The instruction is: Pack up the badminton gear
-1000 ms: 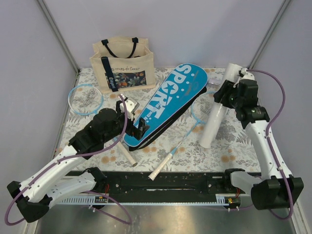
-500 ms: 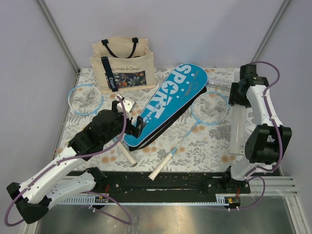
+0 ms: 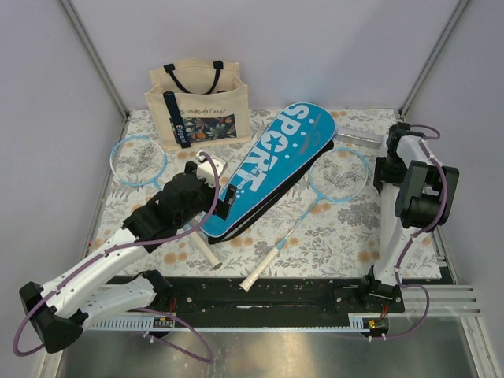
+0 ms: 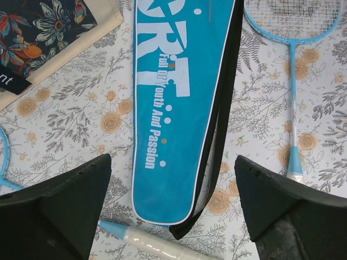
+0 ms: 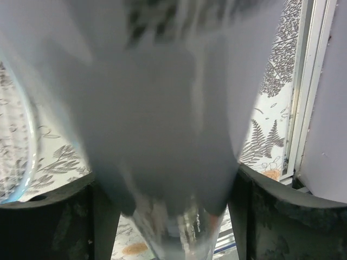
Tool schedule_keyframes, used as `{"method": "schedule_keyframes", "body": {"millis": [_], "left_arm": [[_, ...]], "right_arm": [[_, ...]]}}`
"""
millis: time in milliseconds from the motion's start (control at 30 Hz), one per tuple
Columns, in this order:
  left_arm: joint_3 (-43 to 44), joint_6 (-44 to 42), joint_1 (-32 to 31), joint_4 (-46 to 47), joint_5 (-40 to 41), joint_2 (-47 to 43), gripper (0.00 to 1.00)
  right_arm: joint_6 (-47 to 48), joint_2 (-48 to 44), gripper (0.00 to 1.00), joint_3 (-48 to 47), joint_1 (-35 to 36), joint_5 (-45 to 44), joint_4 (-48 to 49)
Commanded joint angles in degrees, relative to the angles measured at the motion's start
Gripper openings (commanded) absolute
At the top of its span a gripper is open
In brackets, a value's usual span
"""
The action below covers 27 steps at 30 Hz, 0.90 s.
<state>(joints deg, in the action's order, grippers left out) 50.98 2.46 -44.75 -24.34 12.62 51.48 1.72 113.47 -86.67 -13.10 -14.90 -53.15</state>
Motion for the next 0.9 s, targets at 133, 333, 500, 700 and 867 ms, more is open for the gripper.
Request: {"method": "schedule_keyframes", "body": {"millis": [133, 333, 500, 700, 867], "left_arm": [[1.84, -1.23, -0.16, 1.05, 1.88, 1.16, 0.99], [1.58, -1.40, -0.16, 0.96, 2.58, 0.11, 0.99], [0.70, -1.67, -0.16, 1.31, 2.76, -0.95, 0.99], [1.66, -1.23, -0.16, 0.52, 0.83, 0.63, 0.99], [3.68, 0.26, -0.07, -3.16, -3.91, 3.35, 0.99]], "right_arm": [[3.21, -2.37, 0.84, 1.50, -0.78, -2.77, 4.98], [2.94, -2.90, 0.84, 1.86, -1.22, -1.54, 5.24], [2.33, -5.01, 0.84, 1.16, -1.22, -1.36, 4.54], [0.31, -7.91, 0.90, -1.22, -1.14, 2.24, 1.64], [-1.36, -13.26, 0.89, -1.48, -1.05, 6.09, -0.38]]}}
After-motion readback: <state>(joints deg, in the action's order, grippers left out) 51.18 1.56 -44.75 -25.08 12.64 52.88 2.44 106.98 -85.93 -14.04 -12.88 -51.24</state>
